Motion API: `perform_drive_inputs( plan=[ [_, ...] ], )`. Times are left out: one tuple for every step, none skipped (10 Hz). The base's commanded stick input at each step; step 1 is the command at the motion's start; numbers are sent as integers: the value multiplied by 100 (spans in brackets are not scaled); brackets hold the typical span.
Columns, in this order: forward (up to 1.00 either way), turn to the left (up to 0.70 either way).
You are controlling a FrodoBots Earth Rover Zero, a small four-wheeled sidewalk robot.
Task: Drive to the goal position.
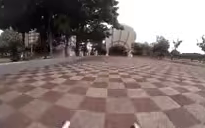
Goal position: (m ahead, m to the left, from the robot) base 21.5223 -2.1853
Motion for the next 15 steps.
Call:
perform_drive_inputs(
  plan=[
    [100,0],
    [100,0],
    [100,0],
    [100,0],
    [100,0],
    [100,0],
    [100,-5],
    [100,-40],
    [100,-40],
    [100,-37],
    [100,-15],
    [100,0],
    [100,0],
    [100,0],
    [100,0]
  ],
)
